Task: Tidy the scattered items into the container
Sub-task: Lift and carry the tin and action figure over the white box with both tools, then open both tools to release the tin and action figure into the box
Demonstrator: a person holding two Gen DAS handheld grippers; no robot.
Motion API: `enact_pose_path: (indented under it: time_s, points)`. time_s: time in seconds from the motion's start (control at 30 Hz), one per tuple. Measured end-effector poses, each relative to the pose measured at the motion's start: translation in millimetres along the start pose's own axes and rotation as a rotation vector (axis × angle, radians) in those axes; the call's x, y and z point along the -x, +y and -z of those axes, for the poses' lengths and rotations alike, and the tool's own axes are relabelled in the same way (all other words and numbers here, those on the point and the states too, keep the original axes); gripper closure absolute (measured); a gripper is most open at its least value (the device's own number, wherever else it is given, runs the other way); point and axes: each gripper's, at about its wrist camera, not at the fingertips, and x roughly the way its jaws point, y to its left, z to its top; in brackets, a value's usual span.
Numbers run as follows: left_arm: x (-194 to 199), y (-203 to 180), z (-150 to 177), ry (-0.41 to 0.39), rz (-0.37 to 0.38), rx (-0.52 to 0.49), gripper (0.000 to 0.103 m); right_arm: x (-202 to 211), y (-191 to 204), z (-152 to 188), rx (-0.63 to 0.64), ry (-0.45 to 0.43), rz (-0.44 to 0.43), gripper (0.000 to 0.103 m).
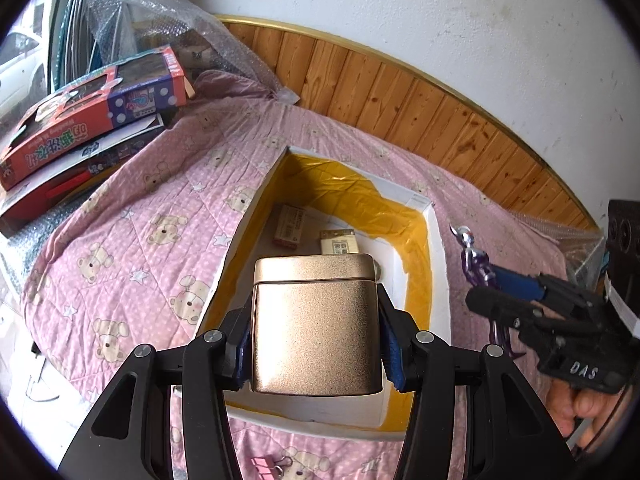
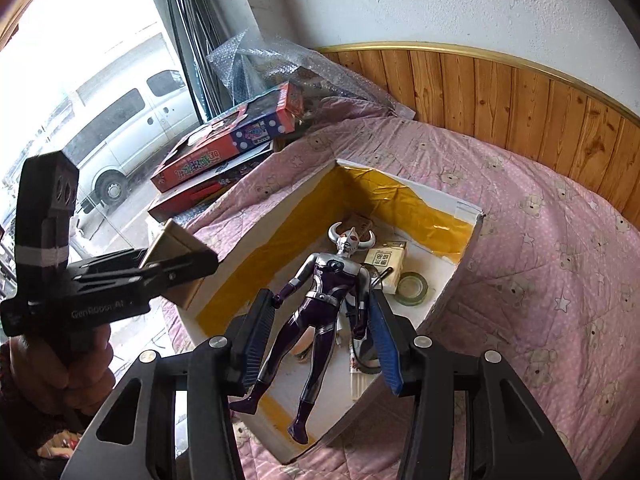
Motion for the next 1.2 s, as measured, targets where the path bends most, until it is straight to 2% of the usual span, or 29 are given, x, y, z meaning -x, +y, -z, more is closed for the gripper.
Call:
enact_pose_path:
  time_s: [0.3, 0.5, 0.63, 0.93, 1.2]
  points:
    - [-33.0, 3.3, 2.8, 0.081, -0.022, -0.068, 0.051, -51.8, -29.1, -38.2, 0.01, 0.08, 0.054, 0.054]
    - [-55.0, 4.3, 7.4, 0.153, -0.033, -0.11, 0.051, -95.4, -38.9, -49.0, 0.042, 0.163, 0.095, 0.054]
    - [-67.4, 6.9, 10.7, 0.188, -0.046, -0.128, 0.051, -119.9, -40.0, -57.4, 0.049, 0.214, 0.091, 0.054]
    - [-87.0, 18.8, 20.6, 0.261, -0.077, -0.134, 0.05, -167.3, -44.1, -81.0, -0.089, 0.293, 0.039, 0.054]
    - [-88.9, 12.8, 22.3, 0.254, -0.115, -0.195, 0.05, -201.0, -41.0, -90.2, -0.134, 0.334, 0.041, 0.053]
